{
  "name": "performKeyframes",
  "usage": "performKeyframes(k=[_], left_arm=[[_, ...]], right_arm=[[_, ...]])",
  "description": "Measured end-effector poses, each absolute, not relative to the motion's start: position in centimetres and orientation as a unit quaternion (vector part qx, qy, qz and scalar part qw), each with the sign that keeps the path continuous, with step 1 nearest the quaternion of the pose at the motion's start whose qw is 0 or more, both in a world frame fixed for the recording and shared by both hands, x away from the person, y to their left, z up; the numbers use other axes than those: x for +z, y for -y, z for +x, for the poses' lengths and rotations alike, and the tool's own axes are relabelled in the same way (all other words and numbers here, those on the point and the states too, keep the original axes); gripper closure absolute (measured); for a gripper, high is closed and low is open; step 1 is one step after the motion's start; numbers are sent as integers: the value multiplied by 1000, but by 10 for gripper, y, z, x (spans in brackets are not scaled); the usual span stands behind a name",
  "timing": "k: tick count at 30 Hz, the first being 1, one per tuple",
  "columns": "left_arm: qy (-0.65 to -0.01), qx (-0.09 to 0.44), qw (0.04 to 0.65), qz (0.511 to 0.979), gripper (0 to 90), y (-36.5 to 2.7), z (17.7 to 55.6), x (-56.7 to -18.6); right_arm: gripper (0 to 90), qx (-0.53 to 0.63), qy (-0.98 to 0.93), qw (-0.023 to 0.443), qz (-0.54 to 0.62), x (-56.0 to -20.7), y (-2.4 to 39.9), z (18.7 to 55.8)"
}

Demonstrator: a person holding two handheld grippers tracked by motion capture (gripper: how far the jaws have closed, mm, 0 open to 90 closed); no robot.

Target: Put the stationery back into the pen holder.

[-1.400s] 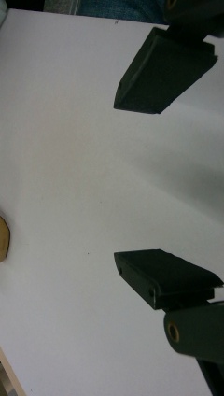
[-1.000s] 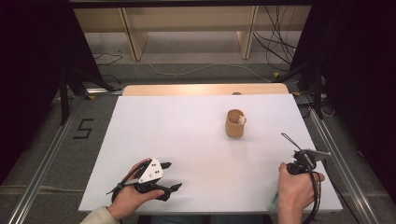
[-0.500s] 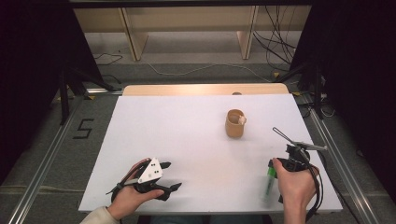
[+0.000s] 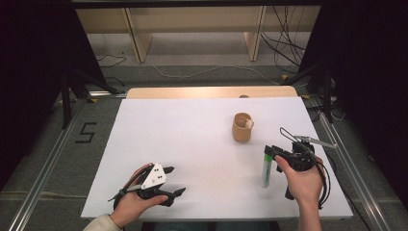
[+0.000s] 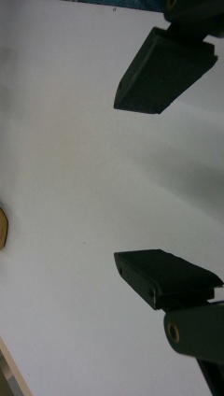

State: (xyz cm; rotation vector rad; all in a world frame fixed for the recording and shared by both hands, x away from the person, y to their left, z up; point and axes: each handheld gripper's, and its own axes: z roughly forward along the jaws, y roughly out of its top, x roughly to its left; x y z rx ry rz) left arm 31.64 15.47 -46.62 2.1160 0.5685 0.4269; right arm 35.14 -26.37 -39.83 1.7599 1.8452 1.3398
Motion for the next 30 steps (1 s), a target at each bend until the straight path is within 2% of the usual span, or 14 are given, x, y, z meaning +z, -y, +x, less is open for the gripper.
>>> performKeyframes(k=[18, 30], left_arm=[[-243, 178, 436, 848, 220, -160, 316, -468], [-244, 180, 435, 848, 220, -161, 316, -468]], right_arm=[[676, 537, -660, 210, 482, -375, 255, 379], [676, 555, -656, 239, 452, -370, 244, 398]])
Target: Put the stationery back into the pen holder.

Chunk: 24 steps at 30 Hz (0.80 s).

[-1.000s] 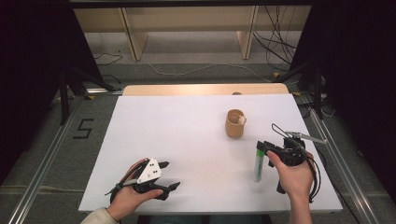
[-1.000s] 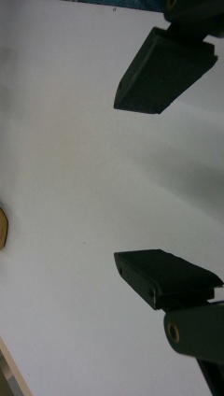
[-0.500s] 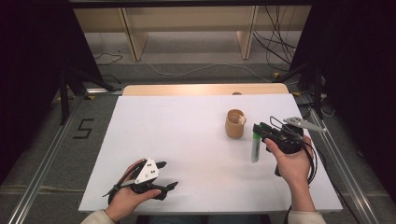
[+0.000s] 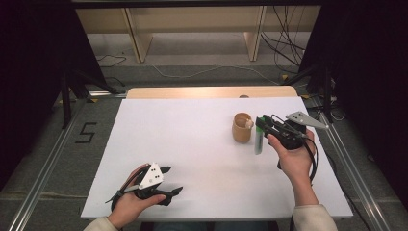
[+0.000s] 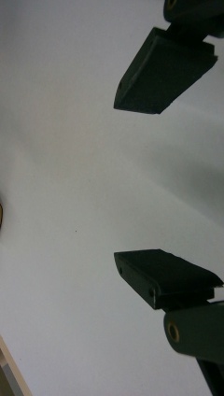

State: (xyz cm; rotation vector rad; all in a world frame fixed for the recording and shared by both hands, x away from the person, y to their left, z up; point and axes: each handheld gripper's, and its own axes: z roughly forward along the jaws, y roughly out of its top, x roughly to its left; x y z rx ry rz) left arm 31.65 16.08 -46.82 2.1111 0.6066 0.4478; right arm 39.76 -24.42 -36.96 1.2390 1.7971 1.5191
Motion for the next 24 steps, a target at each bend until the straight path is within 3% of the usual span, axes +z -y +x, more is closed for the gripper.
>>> performKeyframes(k=[10, 24], left_arm=[[-244, 180, 437, 847, 221, -161, 316, -468], [-246, 179, 440, 845, 221, -161, 317, -469]], right_arm=[[677, 578, -635, 270, 436, -348, 235, 415], [676, 592, -625, 276, 428, -340, 221, 447]])
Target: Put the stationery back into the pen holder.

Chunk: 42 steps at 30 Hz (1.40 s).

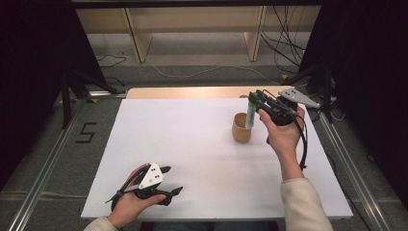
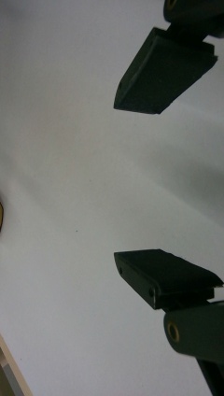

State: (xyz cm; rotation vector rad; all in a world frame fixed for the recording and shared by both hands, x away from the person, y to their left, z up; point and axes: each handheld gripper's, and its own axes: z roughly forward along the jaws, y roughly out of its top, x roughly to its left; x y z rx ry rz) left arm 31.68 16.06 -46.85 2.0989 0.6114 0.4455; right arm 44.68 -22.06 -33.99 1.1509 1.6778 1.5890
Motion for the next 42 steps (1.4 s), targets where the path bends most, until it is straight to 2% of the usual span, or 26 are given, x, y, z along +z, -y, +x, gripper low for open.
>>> performKeyframes(k=[10, 19, 31, 42], left_arm=[[-244, 178, 439, 846, 221, -161, 317, -468], [-243, 177, 440, 846, 221, -161, 318, -468], [-241, 177, 441, 846, 220, -161, 317, -468], [-241, 177, 442, 846, 221, -160, 317, -468]], right_arm=[[676, 592, -618, 280, 435, -343, 211, 474], [675, 574, -617, 299, 448, -361, 205, 497], [674, 546, -629, 330, 444, -377, 191, 503], [674, 541, -629, 329, 451, -388, 193, 505]])
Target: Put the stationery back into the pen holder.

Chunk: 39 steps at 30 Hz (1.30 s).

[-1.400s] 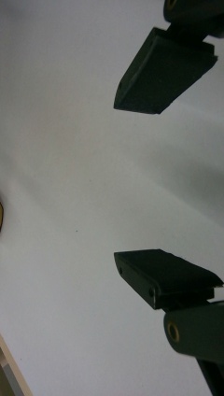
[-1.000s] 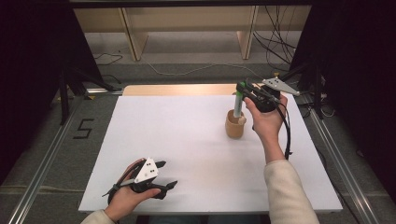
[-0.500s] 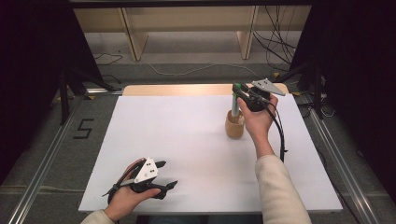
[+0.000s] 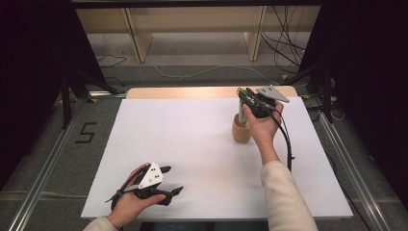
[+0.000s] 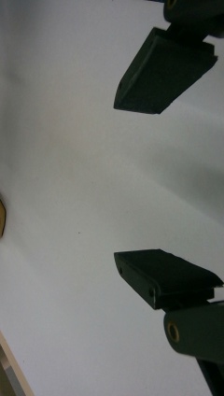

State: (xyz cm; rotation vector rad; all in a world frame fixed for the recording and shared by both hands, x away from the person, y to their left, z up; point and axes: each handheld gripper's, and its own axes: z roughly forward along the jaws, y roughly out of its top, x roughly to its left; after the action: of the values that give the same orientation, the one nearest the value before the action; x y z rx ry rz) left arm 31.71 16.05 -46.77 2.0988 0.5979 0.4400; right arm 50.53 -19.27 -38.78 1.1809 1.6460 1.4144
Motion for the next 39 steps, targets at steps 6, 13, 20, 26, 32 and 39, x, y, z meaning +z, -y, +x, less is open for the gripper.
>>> performKeyframes(k=[6, 13, 20, 26, 32, 39], left_arm=[[-239, 177, 441, 847, 220, -161, 317, -467], [-239, 177, 441, 847, 221, -161, 317, -467], [-239, 177, 441, 847, 220, -161, 317, -467], [-238, 178, 440, 847, 220, -161, 317, -467], [-238, 177, 441, 847, 220, -161, 317, -467], [-240, 177, 442, 846, 220, -160, 317, -467]], right_arm=[[673, 534, -634, 327, 454, -395, 192, 505], [672, 526, -640, 324, 458, -404, 192, 506], [672, 513, -651, 322, 458, -412, 191, 505], [671, 503, -661, 318, 457, -415, 188, 506], [670, 483, -674, 319, 460, -419, 187, 506], [668, 469, -681, 316, 465, -422, 187, 506]])
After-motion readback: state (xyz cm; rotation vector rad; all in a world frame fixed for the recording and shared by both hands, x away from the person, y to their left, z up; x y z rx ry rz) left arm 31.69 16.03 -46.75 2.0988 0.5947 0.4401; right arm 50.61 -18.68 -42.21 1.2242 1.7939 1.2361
